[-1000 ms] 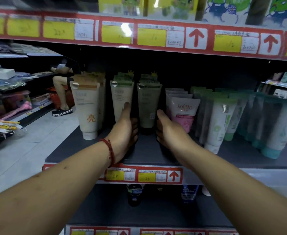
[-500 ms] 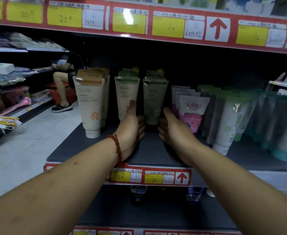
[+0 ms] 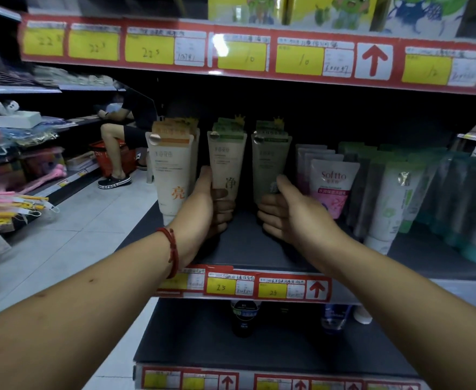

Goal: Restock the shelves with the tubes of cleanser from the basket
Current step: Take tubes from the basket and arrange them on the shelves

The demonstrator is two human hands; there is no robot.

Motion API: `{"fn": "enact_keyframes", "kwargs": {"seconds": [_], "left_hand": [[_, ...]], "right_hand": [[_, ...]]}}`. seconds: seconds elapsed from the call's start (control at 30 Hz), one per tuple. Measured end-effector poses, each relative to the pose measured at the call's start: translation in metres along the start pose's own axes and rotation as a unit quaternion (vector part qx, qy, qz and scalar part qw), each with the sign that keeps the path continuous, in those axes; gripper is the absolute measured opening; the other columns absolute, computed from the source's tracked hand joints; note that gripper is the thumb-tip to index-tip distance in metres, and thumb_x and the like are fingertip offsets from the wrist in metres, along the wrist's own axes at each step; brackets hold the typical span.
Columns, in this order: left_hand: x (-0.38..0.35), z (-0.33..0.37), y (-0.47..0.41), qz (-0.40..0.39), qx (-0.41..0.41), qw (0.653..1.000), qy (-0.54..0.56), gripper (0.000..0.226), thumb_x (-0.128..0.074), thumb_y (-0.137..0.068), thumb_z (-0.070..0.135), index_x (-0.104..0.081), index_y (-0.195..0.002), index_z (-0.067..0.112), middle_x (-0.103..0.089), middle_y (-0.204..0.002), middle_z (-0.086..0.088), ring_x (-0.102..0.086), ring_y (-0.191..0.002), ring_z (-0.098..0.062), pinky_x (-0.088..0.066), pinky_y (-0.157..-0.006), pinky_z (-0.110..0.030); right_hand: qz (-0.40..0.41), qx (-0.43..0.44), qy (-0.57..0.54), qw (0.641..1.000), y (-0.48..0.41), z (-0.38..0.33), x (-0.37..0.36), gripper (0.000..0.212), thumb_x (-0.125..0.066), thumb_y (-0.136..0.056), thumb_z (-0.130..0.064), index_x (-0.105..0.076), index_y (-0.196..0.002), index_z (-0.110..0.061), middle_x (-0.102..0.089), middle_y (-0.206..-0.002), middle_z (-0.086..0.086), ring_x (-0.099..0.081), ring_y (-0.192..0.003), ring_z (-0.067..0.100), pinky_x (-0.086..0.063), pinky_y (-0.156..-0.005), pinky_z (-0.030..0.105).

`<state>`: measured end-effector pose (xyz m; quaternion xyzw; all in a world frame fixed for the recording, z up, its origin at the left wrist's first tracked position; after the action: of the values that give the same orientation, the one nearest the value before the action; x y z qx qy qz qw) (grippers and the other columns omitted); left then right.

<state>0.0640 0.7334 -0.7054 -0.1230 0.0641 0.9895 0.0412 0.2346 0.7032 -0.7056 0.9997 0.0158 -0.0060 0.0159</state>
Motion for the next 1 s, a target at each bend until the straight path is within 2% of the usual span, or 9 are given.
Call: {"fn": "enact_keyframes", "kwargs": {"seconds": [0.13,0.23,0.3,0.37,0.5,0.77,0.83,0.93,1.0], "left_hand": [[0.018,-0.003,-0.006,-0.014,-0.019,0.998,0.052,0.078,-0.051,-0.053,0.085,-0.048,-0.094,0.019,-0.039,-0.095,-0.006,-0.036,-0.087,-0.025,-0.030,-0.065,-0.031],[0.018,-0.006,-0.017,-0.010,-0.025,0.998,0.050,0.083,-0.055,-0.050,0.087,-0.047,-0.102,0.023,-0.041,-0.104,-0.005,-0.037,-0.099,-0.022,-0.032,-0.075,-0.035],[0.017,-0.009,-0.022,-0.008,-0.033,0.999,0.040,0.091,-0.059,-0.048,0.090,-0.058,-0.105,0.019,-0.057,-0.109,-0.010,-0.046,-0.102,-0.024,-0.035,-0.085,-0.037],[0.015,-0.012,-0.027,0.000,-0.043,0.999,0.021,0.082,-0.049,-0.062,0.091,-0.067,-0.106,0.024,-0.069,-0.113,-0.012,-0.060,-0.101,-0.024,-0.041,-0.090,-0.033],[0.013,-0.018,-0.032,0.038,-0.062,0.997,0.013,0.095,-0.049,-0.056,0.094,-0.065,-0.126,0.032,-0.074,-0.117,-0.001,-0.069,-0.110,-0.025,-0.048,-0.107,-0.045],[0.012,-0.017,-0.025,0.036,-0.090,0.995,0.026,0.076,-0.039,-0.073,0.079,-0.066,-0.121,0.027,-0.073,-0.116,0.001,-0.066,-0.109,-0.016,-0.049,-0.088,-0.033],[0.012,-0.016,-0.023,0.040,-0.090,0.995,0.031,0.076,-0.038,-0.073,0.079,-0.066,-0.119,0.026,-0.072,-0.114,0.000,-0.065,-0.101,-0.015,-0.047,-0.082,-0.031],[0.012,-0.015,-0.022,0.045,-0.092,0.994,0.043,0.074,-0.039,-0.078,0.078,-0.066,-0.121,0.024,-0.071,-0.097,0.003,-0.062,-0.084,-0.013,-0.043,-0.070,-0.028],[0.012,-0.016,-0.023,0.042,-0.090,0.994,0.042,0.065,-0.037,-0.088,0.074,-0.065,-0.121,0.026,-0.071,-0.104,0.004,-0.064,-0.092,-0.013,-0.047,-0.077,-0.029]], "right_hand": [[-0.015,0.005,-0.012,1.000,-0.008,-0.001,-0.026,0.073,-0.046,-0.097,-0.061,-0.048,-0.145,-0.006,-0.054,-0.147,0.010,-0.055,-0.131,0.019,-0.044,-0.107,0.032],[-0.015,0.003,-0.031,0.999,-0.017,0.000,-0.042,0.075,-0.044,-0.098,-0.060,-0.040,-0.150,-0.006,-0.047,-0.153,0.009,-0.048,-0.138,0.020,-0.039,-0.110,0.031],[-0.008,0.006,-0.041,0.999,-0.020,0.002,-0.048,0.074,-0.044,-0.099,-0.059,-0.039,-0.151,-0.006,-0.046,-0.154,0.009,-0.046,-0.140,0.021,-0.038,-0.111,0.031],[0.006,0.013,-0.046,0.999,-0.022,0.003,-0.052,0.072,-0.044,-0.100,-0.057,-0.040,-0.150,-0.007,-0.047,-0.153,0.009,-0.048,-0.138,0.020,-0.038,-0.112,0.031],[-0.001,0.029,-0.035,0.999,-0.024,0.002,-0.057,0.061,-0.042,-0.103,-0.051,-0.044,-0.147,-0.010,-0.053,-0.146,0.006,-0.053,-0.115,0.008,-0.038,-0.107,0.026],[-0.007,0.034,-0.004,0.999,-0.032,0.009,-0.058,0.059,-0.044,-0.102,-0.053,-0.046,-0.148,-0.017,-0.058,-0.128,-0.009,-0.056,-0.112,0.006,-0.039,-0.105,0.024],[-0.008,0.031,-0.004,0.999,-0.033,0.009,-0.057,0.057,-0.044,-0.102,-0.053,-0.046,-0.147,-0.018,-0.059,-0.114,-0.014,-0.057,-0.106,0.003,-0.039,-0.103,0.023],[-0.014,0.029,0.000,0.999,-0.033,0.009,-0.056,0.058,-0.043,-0.102,-0.052,-0.045,-0.148,-0.018,-0.058,-0.114,-0.013,-0.056,-0.111,0.005,-0.038,-0.105,0.024],[-0.010,0.023,0.000,1.000,-0.034,0.010,-0.055,0.058,-0.043,-0.102,-0.052,-0.045,-0.148,-0.017,-0.058,-0.111,-0.014,-0.054,-0.113,0.006,-0.038,-0.106,0.025]]}}
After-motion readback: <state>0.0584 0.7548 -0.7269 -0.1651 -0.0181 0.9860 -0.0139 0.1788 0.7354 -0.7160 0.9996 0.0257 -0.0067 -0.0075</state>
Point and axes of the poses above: each hand's wrist, its own y-axis away from the middle knuckle, its own x-axis out of the back of the hand, z = x × y, the point moved 1 cm from there along -y, towards the middle knuckle
